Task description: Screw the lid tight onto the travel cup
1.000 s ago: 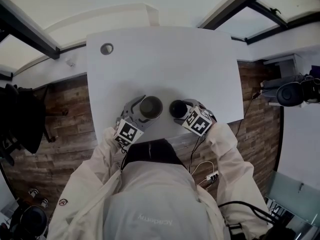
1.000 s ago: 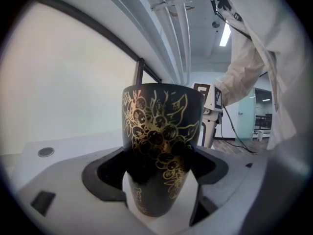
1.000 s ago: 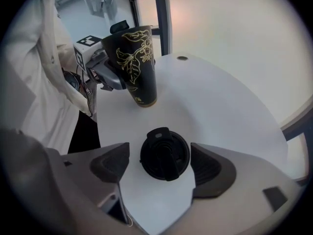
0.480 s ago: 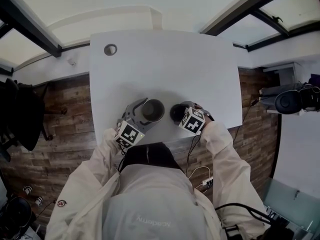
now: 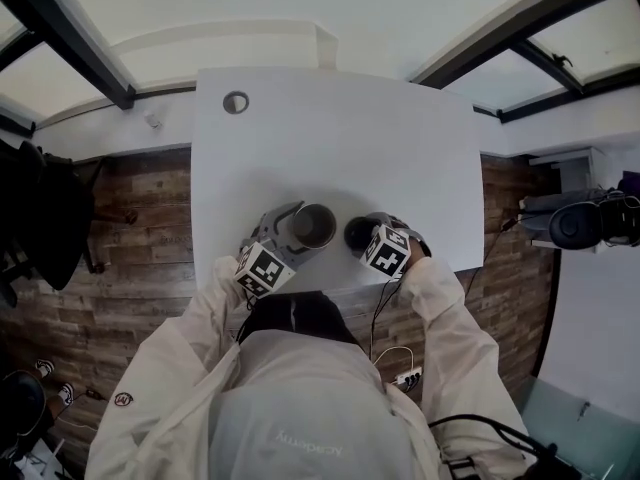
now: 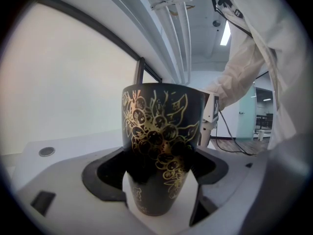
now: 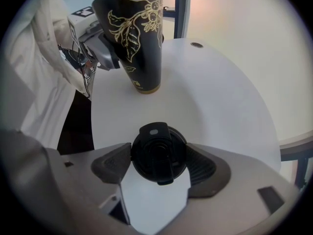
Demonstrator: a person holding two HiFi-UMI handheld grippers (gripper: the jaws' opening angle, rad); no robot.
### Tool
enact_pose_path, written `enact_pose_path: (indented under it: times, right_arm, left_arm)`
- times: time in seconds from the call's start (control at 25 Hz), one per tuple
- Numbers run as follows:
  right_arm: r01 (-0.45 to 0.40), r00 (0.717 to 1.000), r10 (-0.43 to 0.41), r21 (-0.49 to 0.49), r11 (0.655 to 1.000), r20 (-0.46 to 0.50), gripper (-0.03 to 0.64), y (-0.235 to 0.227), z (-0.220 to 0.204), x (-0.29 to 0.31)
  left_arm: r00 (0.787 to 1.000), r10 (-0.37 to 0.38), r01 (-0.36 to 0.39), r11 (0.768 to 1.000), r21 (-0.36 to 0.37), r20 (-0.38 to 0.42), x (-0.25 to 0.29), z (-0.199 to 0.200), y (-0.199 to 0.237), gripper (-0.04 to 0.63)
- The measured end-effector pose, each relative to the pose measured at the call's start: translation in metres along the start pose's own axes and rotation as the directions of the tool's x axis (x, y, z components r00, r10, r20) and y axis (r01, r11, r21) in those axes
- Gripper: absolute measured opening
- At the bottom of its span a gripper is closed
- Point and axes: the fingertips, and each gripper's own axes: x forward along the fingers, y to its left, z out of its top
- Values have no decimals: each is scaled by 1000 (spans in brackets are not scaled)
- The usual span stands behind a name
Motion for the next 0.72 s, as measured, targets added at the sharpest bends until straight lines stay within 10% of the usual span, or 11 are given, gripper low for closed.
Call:
enact_pose_path:
  times: [0.72]
  right_arm:
    - [47, 991, -5, -315, 948, 133, 367, 9, 116, -171]
  left_arm:
    - [1000, 7, -7, 1000, -1, 3, -5, 0, 4, 399]
